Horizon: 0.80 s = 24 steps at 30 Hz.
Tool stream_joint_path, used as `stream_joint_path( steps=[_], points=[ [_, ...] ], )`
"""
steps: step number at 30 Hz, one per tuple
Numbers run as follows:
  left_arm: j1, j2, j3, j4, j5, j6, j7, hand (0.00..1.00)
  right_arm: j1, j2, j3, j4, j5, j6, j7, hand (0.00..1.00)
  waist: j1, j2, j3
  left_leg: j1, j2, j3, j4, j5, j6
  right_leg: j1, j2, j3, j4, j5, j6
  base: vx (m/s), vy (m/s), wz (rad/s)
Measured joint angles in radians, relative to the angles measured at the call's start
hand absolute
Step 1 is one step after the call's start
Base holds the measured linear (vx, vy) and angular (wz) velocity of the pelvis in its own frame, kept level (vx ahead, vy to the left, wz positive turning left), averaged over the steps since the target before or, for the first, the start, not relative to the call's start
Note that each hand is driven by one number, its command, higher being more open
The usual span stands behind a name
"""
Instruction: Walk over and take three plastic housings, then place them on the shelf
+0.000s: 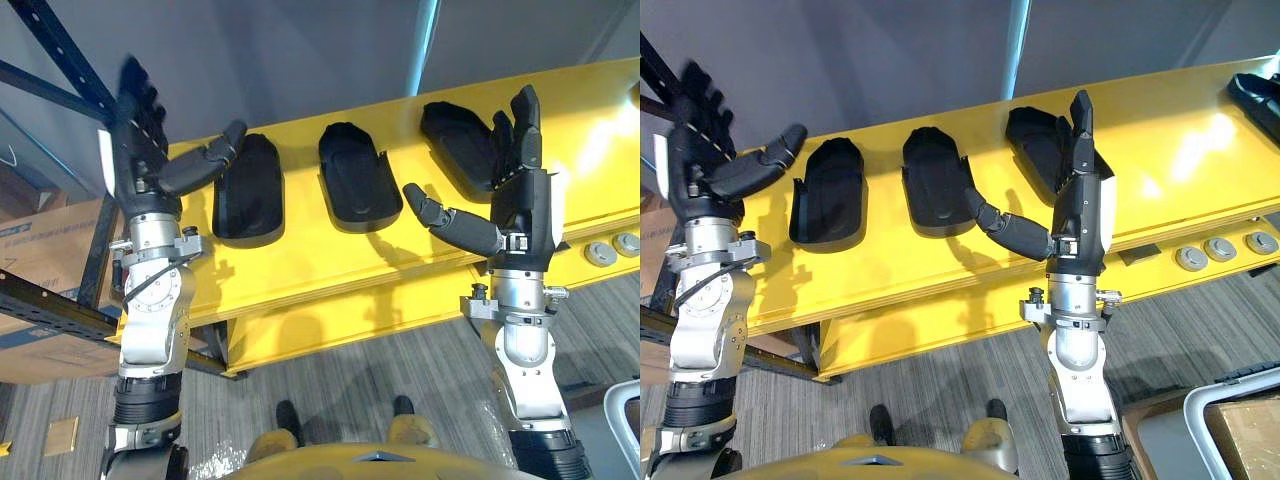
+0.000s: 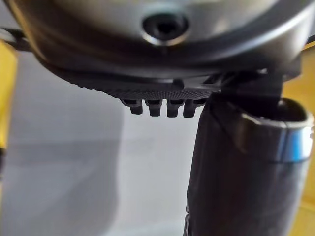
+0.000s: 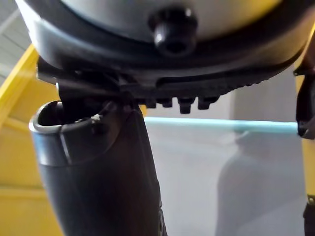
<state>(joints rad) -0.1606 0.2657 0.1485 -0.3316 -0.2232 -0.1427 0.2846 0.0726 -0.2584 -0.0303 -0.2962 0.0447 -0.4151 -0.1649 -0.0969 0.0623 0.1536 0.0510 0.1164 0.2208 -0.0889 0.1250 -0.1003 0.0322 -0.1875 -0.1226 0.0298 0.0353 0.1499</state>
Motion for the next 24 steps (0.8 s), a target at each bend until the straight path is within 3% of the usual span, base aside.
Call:
stream_joint_path(
  steps=[2, 6, 12, 13, 20, 24],
  points=[
    [0.039, -0.021, 0.006, -0.004, 0.009, -0.058, 0.037, 1.00, 0.000, -0.001, -0.048, 0.007, 0.041, 0.020, 0.024, 1.00, 0.000, -0.002, -0.023, 0.012, 0.002, 0.007, 0.000, -0.003, -0.003, 0.007, 0.002, 0.006, -0.002, 0.000, 0.000, -0.02, 0.001, -0.09],
    [0.129, -0.061, 0.032, 0.007, 0.049, -0.080, 0.058, 1.00, 0.002, -0.001, -0.152, 0.015, 0.084, 0.058, 0.033, 1.00, 0.003, -0.015, -0.038, 0.012, 0.008, 0.017, -0.001, -0.007, -0.007, 0.006, 0.008, 0.012, -0.019, 0.005, -0.005, -0.04, -0.003, -0.06],
    [0.297, -0.118, 0.031, 0.018, -0.024, -0.111, -0.019, 1.00, 0.072, 0.001, -0.268, 0.017, 0.123, 0.077, 0.055, 1.00, 0.009, -0.053, -0.063, 0.011, 0.017, 0.022, -0.001, -0.008, -0.010, 0.006, 0.018, 0.014, -0.033, 0.008, -0.009, -0.02, -0.005, -0.02],
    [0.330, -0.171, 0.020, 0.012, -0.049, -0.224, -0.122, 1.00, 0.091, 0.064, -0.303, 0.017, 0.123, 0.078, 0.029, 1.00, 0.010, -0.084, -0.084, 0.009, 0.017, 0.027, -0.001, -0.016, -0.017, 0.008, 0.018, 0.015, -0.033, 0.010, -0.008, 0.00, 0.000, 0.00],
    [0.330, -0.173, 0.010, 0.012, -0.049, -0.224, -0.120, 1.00, 0.104, 0.080, -0.297, 0.017, 0.126, 0.078, 0.029, 1.00, 0.010, -0.085, -0.082, 0.010, 0.018, 0.030, -0.001, -0.016, -0.016, 0.005, 0.018, 0.017, -0.033, 0.010, -0.008, 0.00, 0.000, 0.00],
    [0.337, -0.176, -0.040, 0.007, -0.052, -0.223, -0.089, 1.00, 0.158, 0.121, -0.214, 0.017, 0.130, 0.106, 0.030, 1.00, 0.010, -0.094, -0.069, 0.010, 0.018, 0.037, -0.001, -0.017, -0.016, 0.003, 0.017, 0.023, -0.033, 0.011, -0.007, 0.00, 0.000, -0.03]
  ],
)
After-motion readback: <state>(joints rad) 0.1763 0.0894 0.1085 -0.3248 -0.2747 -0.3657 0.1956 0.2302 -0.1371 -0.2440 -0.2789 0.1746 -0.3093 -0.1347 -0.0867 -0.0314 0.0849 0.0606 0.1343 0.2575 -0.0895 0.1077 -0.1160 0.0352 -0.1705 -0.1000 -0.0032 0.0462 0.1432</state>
